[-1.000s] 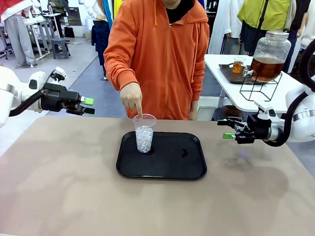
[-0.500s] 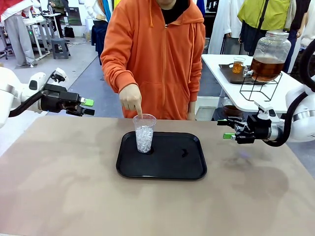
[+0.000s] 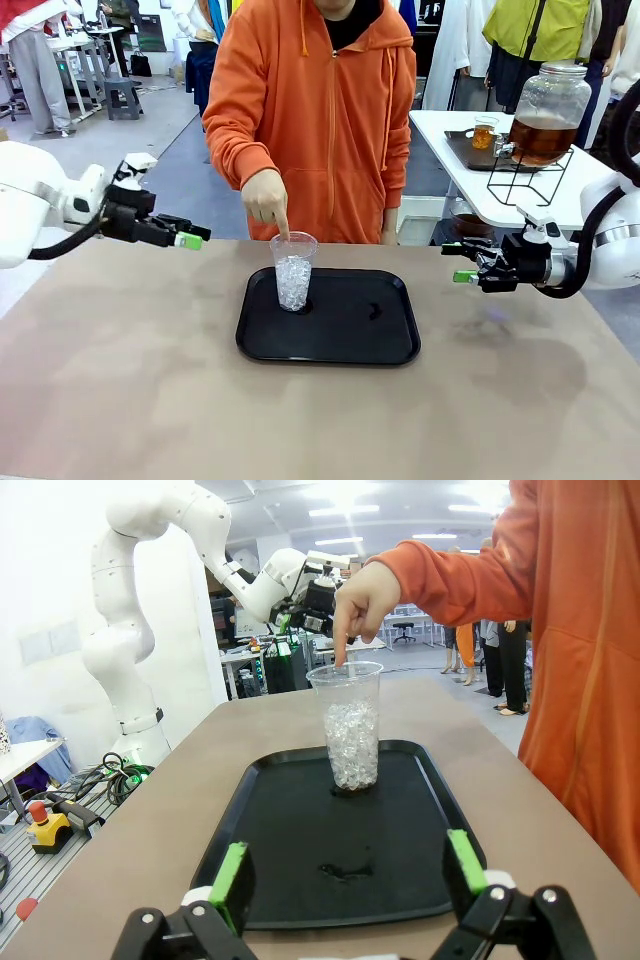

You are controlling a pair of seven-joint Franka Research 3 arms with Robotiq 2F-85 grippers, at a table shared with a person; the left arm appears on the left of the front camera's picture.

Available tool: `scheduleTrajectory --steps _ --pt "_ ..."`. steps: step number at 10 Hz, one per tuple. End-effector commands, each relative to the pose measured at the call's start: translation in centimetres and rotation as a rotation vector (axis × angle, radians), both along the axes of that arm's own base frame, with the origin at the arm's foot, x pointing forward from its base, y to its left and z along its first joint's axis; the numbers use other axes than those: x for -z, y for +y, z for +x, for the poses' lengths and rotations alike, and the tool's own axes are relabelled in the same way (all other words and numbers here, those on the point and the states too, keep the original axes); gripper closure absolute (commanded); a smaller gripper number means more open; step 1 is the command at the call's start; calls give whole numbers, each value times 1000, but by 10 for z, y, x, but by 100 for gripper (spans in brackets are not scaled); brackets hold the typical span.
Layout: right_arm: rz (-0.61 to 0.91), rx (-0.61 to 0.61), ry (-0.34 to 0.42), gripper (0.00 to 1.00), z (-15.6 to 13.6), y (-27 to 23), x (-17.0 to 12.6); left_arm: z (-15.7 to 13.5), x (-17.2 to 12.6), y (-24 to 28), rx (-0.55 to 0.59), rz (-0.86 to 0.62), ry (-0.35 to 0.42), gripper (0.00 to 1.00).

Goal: Pour the drink into the iced cup.
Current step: Pick up the iced cup indicated by the human and present it to them.

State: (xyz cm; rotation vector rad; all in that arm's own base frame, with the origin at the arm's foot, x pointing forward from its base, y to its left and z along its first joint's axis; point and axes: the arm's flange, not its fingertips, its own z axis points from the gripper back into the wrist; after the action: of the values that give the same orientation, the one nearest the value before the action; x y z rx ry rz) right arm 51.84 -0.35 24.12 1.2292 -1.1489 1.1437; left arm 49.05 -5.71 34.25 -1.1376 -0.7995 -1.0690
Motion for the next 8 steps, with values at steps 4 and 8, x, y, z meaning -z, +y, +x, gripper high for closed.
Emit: scheduleTrajectory --steps 4,8 --pt "5 2 -6 0 1 1 -3 -12 33 -14 -61 -42 -279 0" --pt "5 2 -6 0 1 1 -3 -10 28 -9 -32 23 -234 0"
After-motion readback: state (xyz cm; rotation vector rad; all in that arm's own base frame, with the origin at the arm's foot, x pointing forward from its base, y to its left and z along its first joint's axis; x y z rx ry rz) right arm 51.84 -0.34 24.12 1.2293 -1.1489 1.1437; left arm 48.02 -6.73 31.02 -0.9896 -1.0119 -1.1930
